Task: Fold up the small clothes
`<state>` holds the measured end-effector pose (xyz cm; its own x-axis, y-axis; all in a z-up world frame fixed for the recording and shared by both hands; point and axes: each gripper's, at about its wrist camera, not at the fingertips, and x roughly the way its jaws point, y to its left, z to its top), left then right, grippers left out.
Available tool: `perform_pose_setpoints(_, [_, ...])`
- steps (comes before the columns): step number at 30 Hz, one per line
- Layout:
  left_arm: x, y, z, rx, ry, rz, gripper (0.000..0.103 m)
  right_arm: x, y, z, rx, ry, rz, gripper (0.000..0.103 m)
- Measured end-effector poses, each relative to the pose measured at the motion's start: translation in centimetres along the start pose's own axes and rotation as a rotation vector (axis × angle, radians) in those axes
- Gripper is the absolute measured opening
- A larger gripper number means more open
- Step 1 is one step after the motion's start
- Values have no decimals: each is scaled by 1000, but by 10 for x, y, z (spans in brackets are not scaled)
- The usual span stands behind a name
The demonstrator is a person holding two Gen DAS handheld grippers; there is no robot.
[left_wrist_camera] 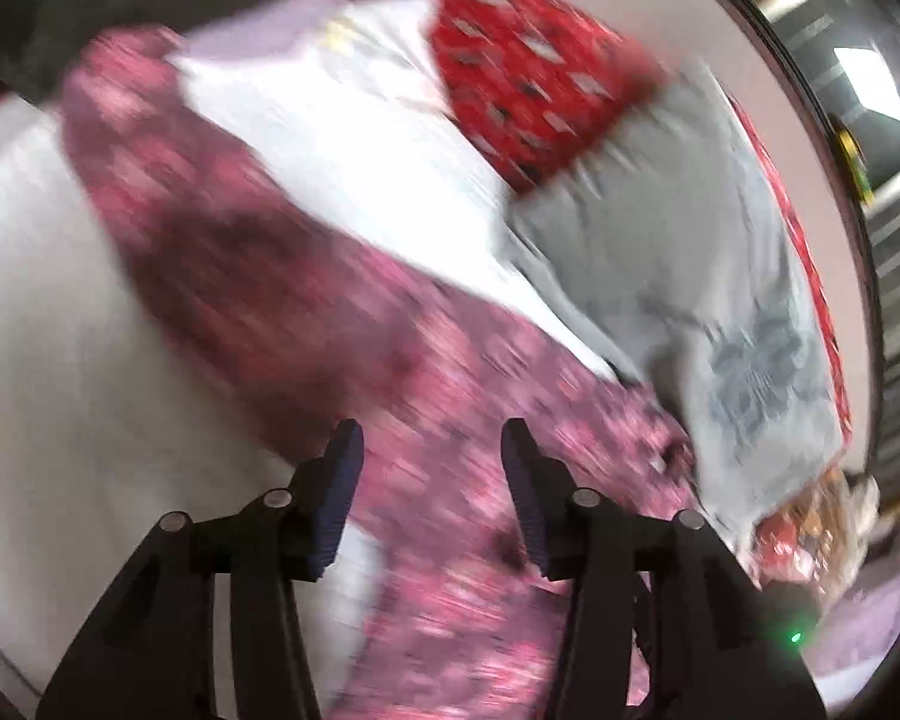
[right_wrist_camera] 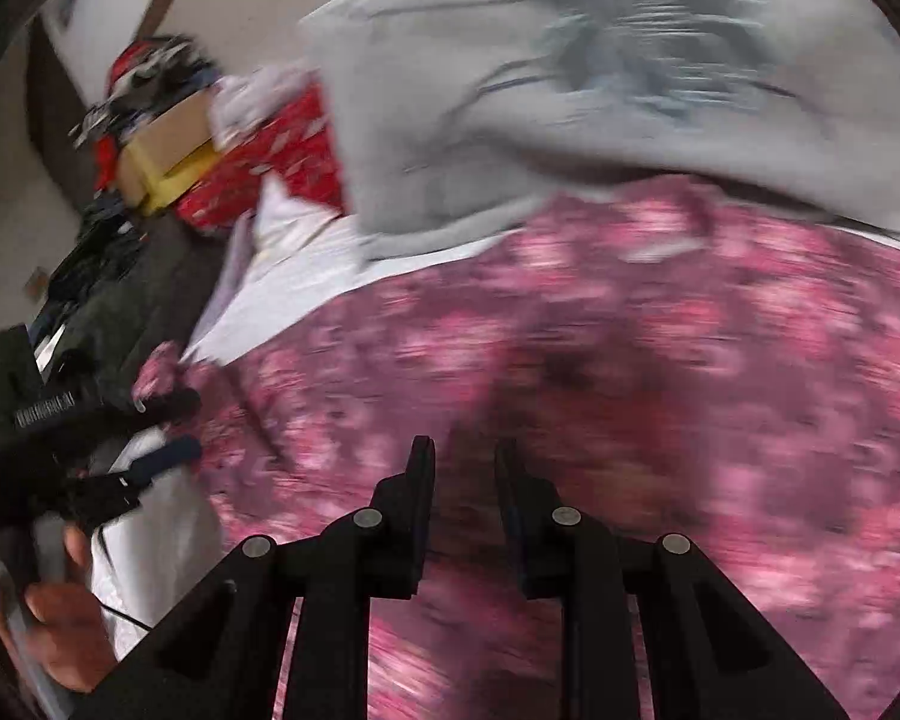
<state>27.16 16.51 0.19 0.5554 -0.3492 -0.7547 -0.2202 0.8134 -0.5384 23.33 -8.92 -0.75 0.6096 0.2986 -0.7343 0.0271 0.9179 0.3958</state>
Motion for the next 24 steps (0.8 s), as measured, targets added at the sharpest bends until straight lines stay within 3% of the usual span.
perform_pose_setpoints(1, [-5, 10, 10, -9, -12, 29, 48, 10, 6, -3, -20, 21, 5, 23])
perform_pose_setpoints(3, [-20, 43, 38, -42, -38, 94, 52, 29, 20, -18, -78, 59, -47, 34])
perform_pose_setpoints(5, [-30, 77, 72, -84, -42, 180, 62, 26, 29, -32, -144, -32, -70, 39])
perform_pose_setpoints(9, [-23, 115, 116, -135, 17, 271, 62, 28, 36, -33, -173, -40, -84, 44])
perform_pose_setpoints(12, [-1, 116, 142, -127, 112, 261, 63, 27, 37, -34, -176, -42, -82, 45])
perform_pose_setpoints(18, [53, 85, 152, -11, 196, 429, 63, 27, 33, -35, -176, -46, -72, 47])
perform_pose_setpoints(19, [56, 88, 150, -24, 203, 440, 58, 28, 33, -35, -174, -46, -69, 47])
perform_pose_setpoints(20, [55, 91, 148, -35, 205, 440, 40, 28, 33, -35, -172, -47, -66, 47])
perform_pose_setpoints(22, [50, 99, 143, -57, 214, 443, 15, 28, 32, -36, -169, -48, -60, 47])
perform_pose_setpoints(24, [35, 109, 134, -66, 208, 441, 9, 28, 31, -36, -166, -49, -56, 47])
